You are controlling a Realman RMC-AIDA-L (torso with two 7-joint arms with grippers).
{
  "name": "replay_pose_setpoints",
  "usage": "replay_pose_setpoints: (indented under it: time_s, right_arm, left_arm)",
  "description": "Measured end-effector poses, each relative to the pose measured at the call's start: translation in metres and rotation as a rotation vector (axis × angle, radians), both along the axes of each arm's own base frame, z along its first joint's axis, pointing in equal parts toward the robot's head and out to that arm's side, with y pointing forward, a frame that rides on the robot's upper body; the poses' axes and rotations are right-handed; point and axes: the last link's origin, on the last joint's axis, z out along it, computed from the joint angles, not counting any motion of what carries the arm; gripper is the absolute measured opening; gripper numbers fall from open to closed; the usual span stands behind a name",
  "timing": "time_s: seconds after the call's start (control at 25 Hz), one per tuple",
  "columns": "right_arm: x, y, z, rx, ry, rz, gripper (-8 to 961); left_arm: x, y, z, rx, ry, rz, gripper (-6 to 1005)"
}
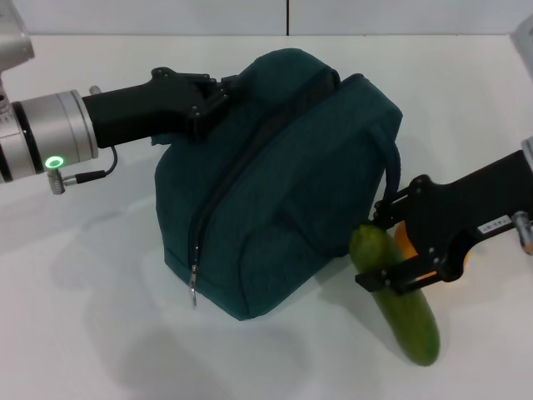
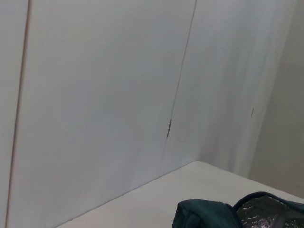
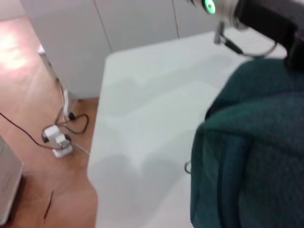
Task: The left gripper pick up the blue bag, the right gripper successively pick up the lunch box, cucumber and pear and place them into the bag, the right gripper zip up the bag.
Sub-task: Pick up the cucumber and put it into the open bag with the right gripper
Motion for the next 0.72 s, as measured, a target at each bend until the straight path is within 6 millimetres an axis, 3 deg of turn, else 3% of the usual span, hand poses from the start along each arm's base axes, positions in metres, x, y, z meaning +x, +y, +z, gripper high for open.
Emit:
replay_pose_setpoints:
  time_s: [0.72]
  right_arm:
    - [0.003, -0.006, 0.051, 0.049, 0.3, 0.069, 581]
  left_arm:
    - [0.002, 0.001, 0.001, 0.009, -0.001, -0.011, 45]
